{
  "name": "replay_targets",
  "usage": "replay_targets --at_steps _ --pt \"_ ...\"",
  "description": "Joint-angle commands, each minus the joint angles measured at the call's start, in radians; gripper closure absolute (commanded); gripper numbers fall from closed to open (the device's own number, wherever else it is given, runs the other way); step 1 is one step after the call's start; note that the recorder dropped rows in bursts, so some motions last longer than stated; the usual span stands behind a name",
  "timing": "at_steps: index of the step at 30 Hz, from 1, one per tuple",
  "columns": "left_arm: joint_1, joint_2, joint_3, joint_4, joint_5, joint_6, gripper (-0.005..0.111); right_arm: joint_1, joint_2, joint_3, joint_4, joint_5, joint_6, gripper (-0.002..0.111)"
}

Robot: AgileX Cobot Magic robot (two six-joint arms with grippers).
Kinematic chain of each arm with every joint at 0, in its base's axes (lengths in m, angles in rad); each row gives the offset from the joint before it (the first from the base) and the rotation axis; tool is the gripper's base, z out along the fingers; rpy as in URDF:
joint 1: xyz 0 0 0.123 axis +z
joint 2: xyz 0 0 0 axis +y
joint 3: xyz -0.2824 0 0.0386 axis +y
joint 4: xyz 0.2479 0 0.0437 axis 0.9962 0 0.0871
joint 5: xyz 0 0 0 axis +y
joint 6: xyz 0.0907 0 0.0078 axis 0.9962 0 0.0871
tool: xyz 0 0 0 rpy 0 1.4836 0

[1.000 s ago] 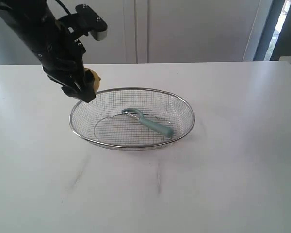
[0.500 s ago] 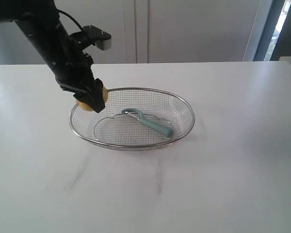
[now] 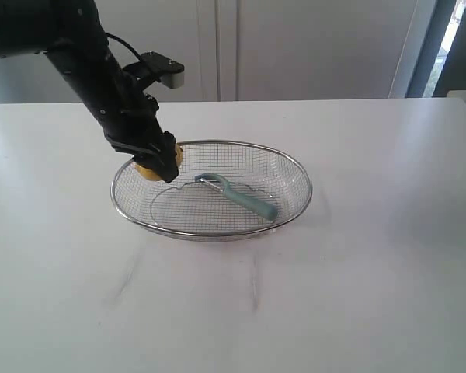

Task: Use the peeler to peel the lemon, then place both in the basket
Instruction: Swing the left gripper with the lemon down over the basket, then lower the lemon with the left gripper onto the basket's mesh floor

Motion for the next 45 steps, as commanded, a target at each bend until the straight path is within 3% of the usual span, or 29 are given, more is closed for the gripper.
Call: replay_targets --at_steps 1,15,45 --pt "0.001 0.02 -0.004 -0.018 -0.02 0.001 0.107 -0.004 -0.006 0.005 0.0 -0.006 -0.007 0.108" --pt "0.001 0.063 -0.004 -0.017 -0.145 0.001 0.107 -0.004 -0.006 0.005 0.0 -0.006 -0.007 0.108" --pt "0.001 0.148 -0.004 -0.02 -0.162 0.001 0.107 -0.004 -0.006 0.005 0.0 -0.006 -0.007 0.108"
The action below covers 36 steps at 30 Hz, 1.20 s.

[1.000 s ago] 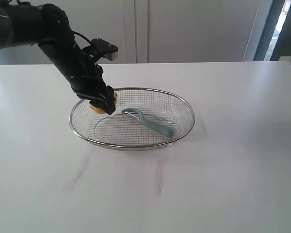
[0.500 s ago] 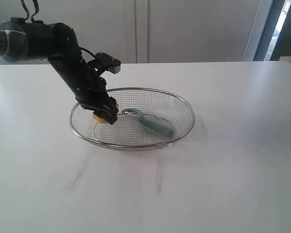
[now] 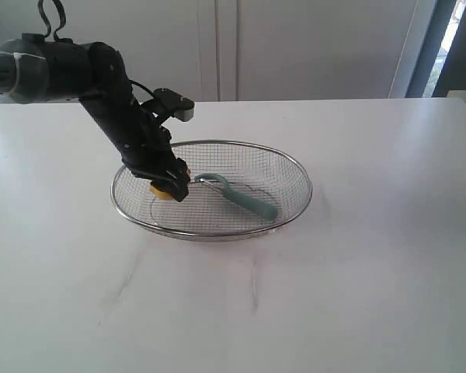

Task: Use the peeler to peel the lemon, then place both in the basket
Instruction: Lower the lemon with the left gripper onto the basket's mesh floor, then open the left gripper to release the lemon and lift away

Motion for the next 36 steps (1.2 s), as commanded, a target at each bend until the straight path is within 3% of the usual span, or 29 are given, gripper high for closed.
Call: replay_targets --at_steps 1,15,21,26,28,36 --pt "0.001 -0.01 -0.004 -0.015 0.009 0.001 0.107 -0.004 -0.006 0.005 0.0 -0.006 -0.007 0.108" --pt "0.001 0.028 -0.004 -0.021 0.035 0.001 0.104 -0.004 -0.006 0.005 0.0 -0.006 -0.007 0.108" --pt "0.001 0.041 -0.004 -0.044 0.045 0.001 0.075 -0.004 -0.006 0.005 0.0 -0.006 -0.007 0.108" --pt "0.001 0.035 -0.004 -0.047 0.057 0.001 0.03 -0.004 -0.006 0.005 0.0 -0.006 -0.007 0.108" --pt "0.001 0.035 -0.004 -0.047 0.062 0.001 0.023 -0.004 -0.006 0.005 0.0 -0.006 -0.007 0.108" --pt "0.001 -0.064 -0.006 -0.047 0.139 -0.004 0.023 -0.004 -0.006 0.005 0.0 -0.006 -0.007 0.108"
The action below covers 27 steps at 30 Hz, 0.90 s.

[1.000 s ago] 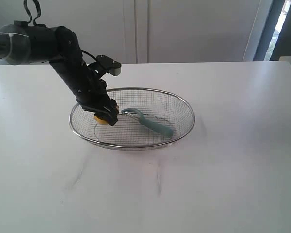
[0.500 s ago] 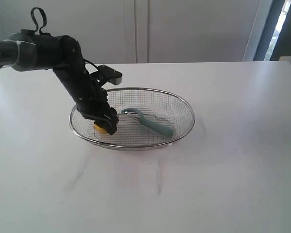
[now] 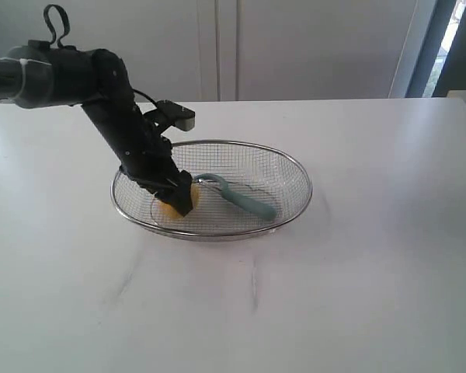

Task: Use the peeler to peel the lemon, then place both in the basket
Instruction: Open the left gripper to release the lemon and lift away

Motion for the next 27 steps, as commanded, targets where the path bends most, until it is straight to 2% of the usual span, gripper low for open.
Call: replay_targets --at_steps 1,4,6,13,17,27 --pt "0.001 -0.109 -0.006 -0.017 0.112 -0.019 0.023 -0.004 -0.006 0.005 0.0 -0.006 -0.007 0.108" --pt "0.001 -0.18 -0.006 -0.017 0.226 -0.149 0.025 -0.004 -0.006 0.005 0.0 -0.006 -0.007 0.108" --pt "0.001 -0.212 -0.006 -0.017 0.278 -0.198 0.031 -0.004 -0.006 0.005 0.0 -0.006 -0.007 0.108" --pt "0.001 -0.299 -0.006 -0.017 0.34 -0.256 0.084 -0.004 -0.006 0.005 0.0 -0.006 -0.007 0.108" --pt "0.001 -0.317 -0.004 -0.015 0.36 -0.274 0.107 -0.004 -0.006 0.005 0.0 -0.006 -0.007 0.108" --pt "0.014 -0.344 -0.004 0.072 0.399 -0.274 0.107 -0.004 -0.006 0.005 0.0 -0.006 -0.007 0.108"
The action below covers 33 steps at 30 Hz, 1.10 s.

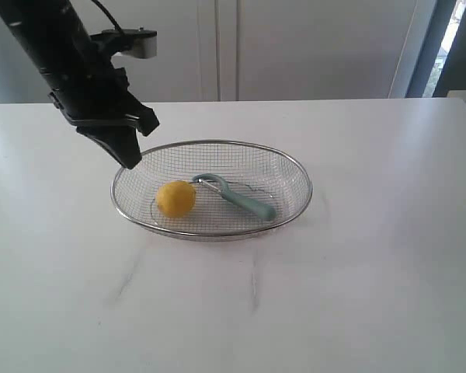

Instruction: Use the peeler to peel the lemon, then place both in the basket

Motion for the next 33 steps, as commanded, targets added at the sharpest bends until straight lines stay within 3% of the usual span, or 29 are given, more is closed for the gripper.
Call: replay_targets --at_steps 1,15,24,33 --pt "0.021 -0.021 -0.002 0.018 0.046 -0.012 0.107 -0.004 -0.006 0.005 0.0 -0.006 -0.007 0.108" --pt "0.186 -0.026 -0.002 -0.161 0.05 -0.043 0.107 -0.004 -0.006 0.005 0.0 -0.006 -0.007 0.108" --pt "0.242 -0.026 -0.002 -0.166 -0.007 -0.074 0.107 -0.004 -0.006 0.005 0.0 -0.006 -0.007 0.108" --pt "0.257 -0.026 -0.002 -0.166 -0.008 -0.078 0.107 -0.004 -0.006 0.005 0.0 -0.006 -0.007 0.108"
